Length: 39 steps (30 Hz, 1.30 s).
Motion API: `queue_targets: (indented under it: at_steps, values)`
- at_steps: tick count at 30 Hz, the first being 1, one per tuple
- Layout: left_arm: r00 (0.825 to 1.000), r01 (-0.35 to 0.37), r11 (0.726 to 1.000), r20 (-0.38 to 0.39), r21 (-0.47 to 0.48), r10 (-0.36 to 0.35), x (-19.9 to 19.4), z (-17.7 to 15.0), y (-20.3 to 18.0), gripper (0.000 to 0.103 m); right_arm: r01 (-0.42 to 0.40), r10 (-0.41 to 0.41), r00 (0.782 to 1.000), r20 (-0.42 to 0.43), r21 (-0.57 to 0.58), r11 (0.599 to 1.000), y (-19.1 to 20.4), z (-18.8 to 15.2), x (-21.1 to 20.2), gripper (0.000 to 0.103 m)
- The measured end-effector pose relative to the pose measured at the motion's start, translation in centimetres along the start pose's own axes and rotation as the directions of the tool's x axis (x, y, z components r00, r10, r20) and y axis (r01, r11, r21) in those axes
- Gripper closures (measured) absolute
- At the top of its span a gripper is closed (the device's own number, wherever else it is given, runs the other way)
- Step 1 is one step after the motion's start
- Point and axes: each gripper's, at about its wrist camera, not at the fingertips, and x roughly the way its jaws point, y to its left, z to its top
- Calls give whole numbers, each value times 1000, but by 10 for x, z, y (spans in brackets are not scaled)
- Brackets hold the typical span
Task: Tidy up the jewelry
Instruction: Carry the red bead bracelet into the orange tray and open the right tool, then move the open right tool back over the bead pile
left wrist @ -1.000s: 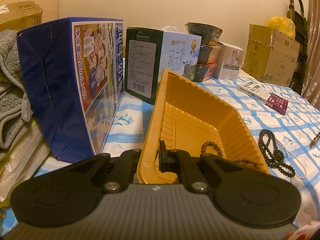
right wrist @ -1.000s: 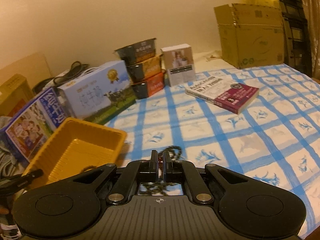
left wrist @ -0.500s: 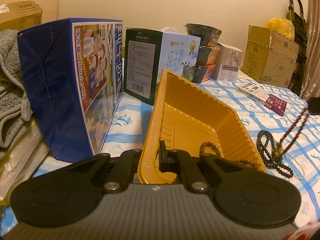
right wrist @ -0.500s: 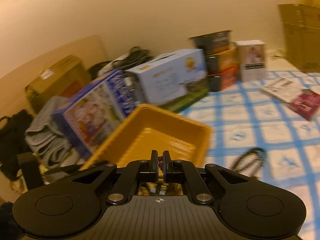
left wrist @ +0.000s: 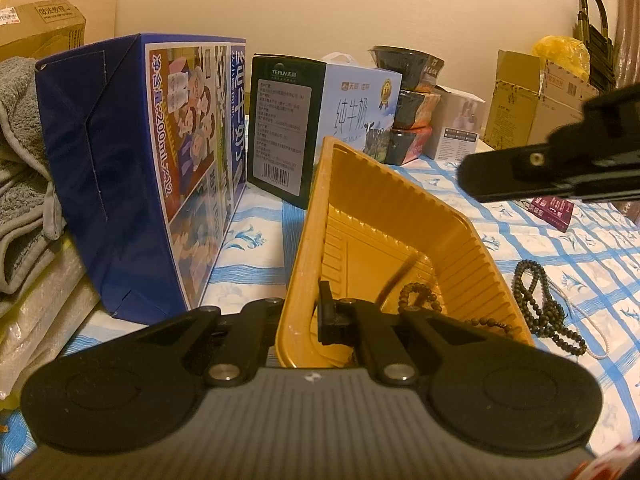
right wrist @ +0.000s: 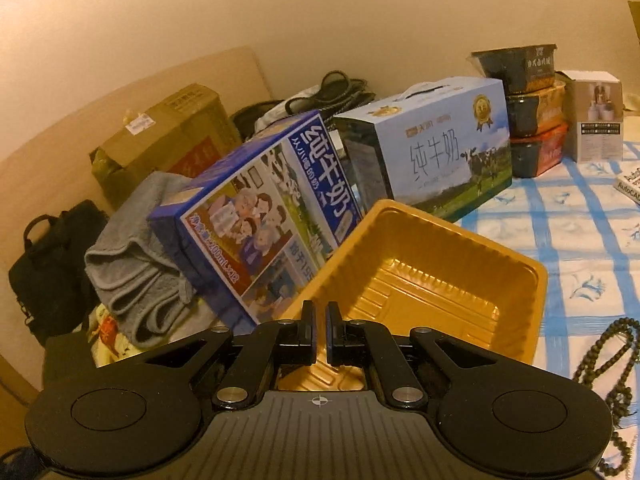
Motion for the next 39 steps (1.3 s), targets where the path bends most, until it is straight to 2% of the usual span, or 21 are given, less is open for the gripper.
queue_targets:
  at_steps: [4,5,7,8,9,11,16,25,31,39]
  values:
    - [1000,0,1000,-1,-2,0,0,-1,1,98,10,-10,1000,-1,18,1000,-7,1,-2,96]
    - [1000,0,1000,-1,-4,0,0,-1,1,98,15,-15,1000,-4,20,1000,-8,1,-4,92]
    - [1000,0,1000,-2,-6,0,1,0,2,98,44,-43,999,-13,29,999,-14,-3,-9,80]
    - [1000,0,1000,-1,-7,0,1,-1,2,98,61,-61,998,-16,37,997,-18,-6,-13,66]
    - [1000,0,1000,-1,-7,0,1,0,2,98,79,-78,997,-16,49,996,-23,-10,-18,58]
    - [1000,0,1000,-1,-7,0,1,0,2,98,110,-109,994,-21,82,990,-34,-19,-28,54]
    - [1000,0,1000,-1,-11,0,2,0,3,98,205,-196,978,-68,153,967,-64,-50,-56,53]
    - [1000,-2,1000,0,-5,2,2,0,3,98,391,-372,920,-120,265,882,-112,-89,-109,52]
    - [1000,-4,1000,0,1,4,2,0,2,98,442,-426,897,-118,295,847,-130,-96,-132,52]
    - [1000,-5,1000,0,9,5,1,-1,0,98,480,-461,877,-136,278,832,-140,-101,-133,52]
